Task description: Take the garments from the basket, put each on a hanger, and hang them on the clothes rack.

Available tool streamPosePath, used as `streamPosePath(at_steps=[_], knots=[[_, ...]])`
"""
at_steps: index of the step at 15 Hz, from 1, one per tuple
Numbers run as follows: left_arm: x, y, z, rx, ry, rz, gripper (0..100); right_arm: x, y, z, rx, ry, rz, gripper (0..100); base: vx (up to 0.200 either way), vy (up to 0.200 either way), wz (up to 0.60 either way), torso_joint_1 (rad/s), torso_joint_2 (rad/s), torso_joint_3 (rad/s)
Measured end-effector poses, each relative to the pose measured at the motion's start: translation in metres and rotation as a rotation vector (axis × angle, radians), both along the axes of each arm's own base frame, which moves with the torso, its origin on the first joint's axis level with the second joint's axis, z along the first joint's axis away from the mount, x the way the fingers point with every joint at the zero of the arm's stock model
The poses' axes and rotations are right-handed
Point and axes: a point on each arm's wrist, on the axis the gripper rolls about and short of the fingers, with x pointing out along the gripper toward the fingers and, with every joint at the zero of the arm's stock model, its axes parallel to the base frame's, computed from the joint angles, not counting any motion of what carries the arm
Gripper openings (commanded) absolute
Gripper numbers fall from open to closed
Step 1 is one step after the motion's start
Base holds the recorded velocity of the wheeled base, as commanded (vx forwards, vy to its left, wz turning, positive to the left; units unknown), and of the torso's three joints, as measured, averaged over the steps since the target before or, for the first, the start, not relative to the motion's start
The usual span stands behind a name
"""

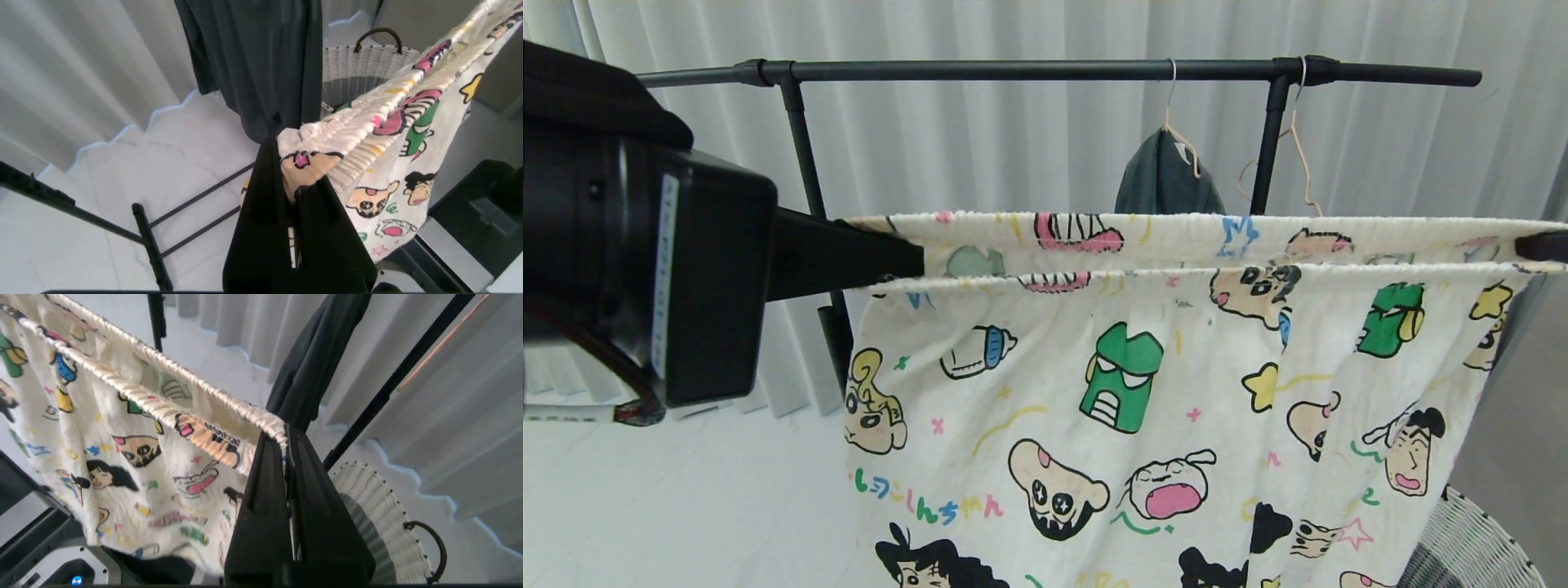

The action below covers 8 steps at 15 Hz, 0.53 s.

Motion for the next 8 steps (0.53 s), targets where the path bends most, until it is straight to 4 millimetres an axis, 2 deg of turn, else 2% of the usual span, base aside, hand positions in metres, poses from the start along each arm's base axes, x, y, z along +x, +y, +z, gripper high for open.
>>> streamPosePath(at_steps=[1, 8], knots=[[0.000, 0.000, 0.000, -0.001, 0.000, -0.001, 0, 0.000, 0.000, -0.002, -0.004, 0.006, 0.005, 100, 0.000, 0.000, 0.00, 0.000, 0.00, 0.000], [0.000, 0.000, -0.001, 0.004, 0.001, 0.001, 0, -0.013, -0.002, -0.015, -0.017, 0.024, 0.071, 100, 0.000, 0.000, 0.00, 0.000, 0.00, 0.000]])
